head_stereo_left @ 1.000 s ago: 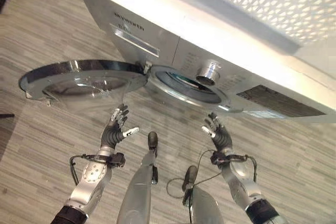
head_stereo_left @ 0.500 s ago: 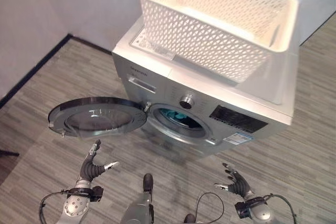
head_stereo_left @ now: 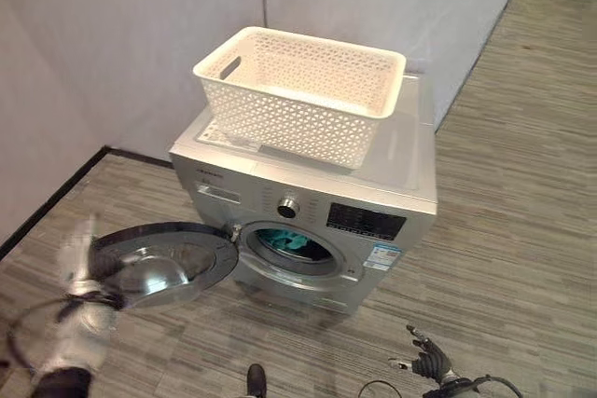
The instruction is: Grab the laundry basket,head to the washer,open it,put in the laundry and shut it.
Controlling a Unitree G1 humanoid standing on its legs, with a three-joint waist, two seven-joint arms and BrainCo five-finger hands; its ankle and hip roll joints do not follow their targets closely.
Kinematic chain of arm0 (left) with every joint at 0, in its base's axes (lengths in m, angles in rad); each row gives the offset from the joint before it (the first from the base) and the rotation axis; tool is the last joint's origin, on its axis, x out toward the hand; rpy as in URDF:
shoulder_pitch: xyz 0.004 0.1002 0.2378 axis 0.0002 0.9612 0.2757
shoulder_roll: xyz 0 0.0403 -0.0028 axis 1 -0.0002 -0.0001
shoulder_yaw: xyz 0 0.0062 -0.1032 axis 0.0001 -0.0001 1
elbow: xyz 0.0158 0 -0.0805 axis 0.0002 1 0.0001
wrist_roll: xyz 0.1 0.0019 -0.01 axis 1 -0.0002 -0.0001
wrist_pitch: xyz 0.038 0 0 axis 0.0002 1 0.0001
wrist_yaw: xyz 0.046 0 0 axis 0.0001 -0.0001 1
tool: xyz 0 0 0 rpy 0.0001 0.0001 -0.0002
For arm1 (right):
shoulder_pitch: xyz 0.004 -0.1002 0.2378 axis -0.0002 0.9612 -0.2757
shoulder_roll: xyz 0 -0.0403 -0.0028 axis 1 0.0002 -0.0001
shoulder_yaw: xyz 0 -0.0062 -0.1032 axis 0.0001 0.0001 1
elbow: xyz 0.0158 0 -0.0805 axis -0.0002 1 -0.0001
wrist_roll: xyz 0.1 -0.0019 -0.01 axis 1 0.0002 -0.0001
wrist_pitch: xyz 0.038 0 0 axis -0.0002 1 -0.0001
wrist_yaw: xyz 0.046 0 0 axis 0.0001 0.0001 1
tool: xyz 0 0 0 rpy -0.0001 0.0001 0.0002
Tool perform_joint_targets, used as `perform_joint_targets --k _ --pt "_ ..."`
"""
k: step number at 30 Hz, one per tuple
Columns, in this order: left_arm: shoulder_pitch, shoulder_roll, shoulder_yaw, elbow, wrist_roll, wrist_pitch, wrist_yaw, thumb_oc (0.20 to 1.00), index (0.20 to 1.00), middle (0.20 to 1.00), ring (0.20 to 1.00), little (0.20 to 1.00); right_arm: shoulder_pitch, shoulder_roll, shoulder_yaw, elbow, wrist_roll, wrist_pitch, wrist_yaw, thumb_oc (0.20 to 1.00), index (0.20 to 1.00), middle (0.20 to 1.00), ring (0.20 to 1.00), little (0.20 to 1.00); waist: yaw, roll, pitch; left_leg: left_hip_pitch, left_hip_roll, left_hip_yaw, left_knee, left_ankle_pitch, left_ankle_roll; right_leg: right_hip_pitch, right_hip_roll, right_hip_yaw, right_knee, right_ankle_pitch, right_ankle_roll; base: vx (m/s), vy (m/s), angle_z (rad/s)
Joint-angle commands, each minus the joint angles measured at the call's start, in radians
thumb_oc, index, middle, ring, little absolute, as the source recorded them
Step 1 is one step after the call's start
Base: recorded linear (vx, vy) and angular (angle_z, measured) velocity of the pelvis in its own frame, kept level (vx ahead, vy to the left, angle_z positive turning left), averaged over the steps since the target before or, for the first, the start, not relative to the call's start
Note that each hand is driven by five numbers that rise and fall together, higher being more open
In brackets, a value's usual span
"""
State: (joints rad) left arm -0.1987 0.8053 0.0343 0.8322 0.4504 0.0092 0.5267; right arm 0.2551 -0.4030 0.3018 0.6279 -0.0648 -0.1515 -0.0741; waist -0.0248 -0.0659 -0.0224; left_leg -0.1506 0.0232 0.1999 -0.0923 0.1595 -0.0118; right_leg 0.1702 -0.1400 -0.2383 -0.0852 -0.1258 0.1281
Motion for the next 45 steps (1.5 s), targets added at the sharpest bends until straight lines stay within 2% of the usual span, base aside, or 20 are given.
perform_joint_targets --k 1,3,6,9,15,22,25,33,43,45 --pt "-0.027 0.035 0.053 -0.021 0.028 0.055 0.019 1.0 1.0 1.0 1.0 1.0 -0.02 -0.009 -0.002 -0.059 -0.038 -0.015 0.011 1.0 1.0 1.0 1.0 1.0 0.001 0.014 0.008 -0.012 -0.001 -0.013 0.005 -0.091 -0.024 -0.018 0.038 -0.031 0.054 -0.003 -0.019 0.01 0.045 -0.34" --pt "-0.13 0.121 -0.001 0.171 -0.012 0.053 -0.013 1.0 1.0 1.0 1.0 1.0 -0.024 -0.014 0.027 -0.073 -0.034 -0.015 0.026 1.0 1.0 1.0 1.0 1.0 -0.015 0.02 0.009 -0.011 -0.001 0.004 0.005 -0.095 -0.022 -0.032 0.03 -0.014 0.073 -0.002 -0.017 0.03 0.082 -0.26" --pt "-0.243 0.171 -0.082 0.307 -0.037 0.044 -0.078 1.0 1.0 1.0 1.0 1.0 -0.027 -0.03 0.035 -0.096 -0.02 -0.017 0.042 1.0 1.0 1.0 1.0 1.0 -0.028 0.018 0.021 -0.019 -0.002 0.017 0.005 -0.095 -0.018 -0.051 0.024 -0.009 0.081 0.006 -0.014 0.0 0.051 -0.17" --pt "-0.332 0.195 -0.143 0.358 -0.046 0.037 -0.104 1.0 1.0 1.0 1.0 1.0 -0.03 -0.038 0.039 -0.111 -0.015 -0.017 0.047 1.0 1.0 1.0 1.0 1.0 -0.034 0.009 0.038 -0.046 -0.002 0.021 0.005 -0.091 -0.016 -0.078 0.022 -0.004 0.08 0.017 -0.011 -0.02 0.048 -0.06" --pt "-0.504 0.215 -0.182 0.402 -0.181 0.038 -0.181 1.0 1.0 1.0 1.0 1.0 -0.062 -0.046 0.036 -0.093 0.014 0.0 0.042 1.0 1.0 1.0 1.0 1.0 -0.032 -0.024 0.082 -0.13 -0.004 0.015 0.005 -0.077 -0.01 -0.145 0.028 -0.005 0.077 0.032 -0.012 -0.02 0.012 -0.03" --pt "-0.638 0.269 -0.245 0.497 -0.234 0.059 -0.28 1.0 1.0 1.0 1.0 1.0 -0.083 -0.044 0.037 -0.102 0.05 0.021 0.052 1.0 1.0 1.0 1.0 1.0 -0.038 -0.055 0.106 -0.192 -0.009 0.017 0.01 -0.07 -0.009 -0.194 0.035 -0.009 0.069 0.057 -0.007 0.0 0.0 0.01" --pt "-0.699 0.307 -0.284 0.534 -0.231 0.078 -0.298 1.0 1.0 1.0 1.0 1.0 -0.095 -0.037 0.065 -0.111 0.069 0.023 0.066 1.0 1.0 1.0 1.0 1.0 -0.046 -0.089 0.115 -0.222 -0.007 0.02 0.017 -0.073 -0.005 -0.209 0.034 -0.007 0.053 0.086 0.004 0.01 -0.005 -0.03" --pt "-0.718 0.37 -0.302 0.574 -0.247 0.093 -0.35 1.0 1.0 1.0 1.0 1.0 -0.1 -0.025 0.082 -0.128 0.093 0.029 0.09 1.0 1.0 1.0 1.0 1.0 -0.043 -0.147 0.126 -0.251 -0.001 0.031 0.019 -0.087 0.001 -0.227 0.033 0.007 0.028 0.155 0.029 0.01 -0.004 -0.1" --pt "-0.573 0.337 -0.199 0.589 -0.275 0.11 -0.459 1.0 1.0 1.0 1.0 1.0 -0.103 -0.029 0.094 -0.106 0.068 0.048 0.11 1.0 1.0 1.0 1.0 1.0 -0.034 -0.168 0.128 -0.268 -0.004 0.036 0.081 -0.13 0.011 -0.223 0.028 0.004 0.05 0.161 0.027 0.0 0.0 0.0" --pt "-0.506 0.292 -0.17 0.604 -0.254 0.121 -0.485 1.0 1.0 1.0 1.0 1.0 -0.103 -0.037 0.091 -0.11 0.054 0.052 0.116 1.0 1.0 1.0 1.0 1.0 -0.04 -0.175 0.133 -0.278 -0.003 0.036 0.111 -0.143 0.013 -0.229 0.027 0.004 0.07 0.148 0.019 -0.04 0.0 0.0"
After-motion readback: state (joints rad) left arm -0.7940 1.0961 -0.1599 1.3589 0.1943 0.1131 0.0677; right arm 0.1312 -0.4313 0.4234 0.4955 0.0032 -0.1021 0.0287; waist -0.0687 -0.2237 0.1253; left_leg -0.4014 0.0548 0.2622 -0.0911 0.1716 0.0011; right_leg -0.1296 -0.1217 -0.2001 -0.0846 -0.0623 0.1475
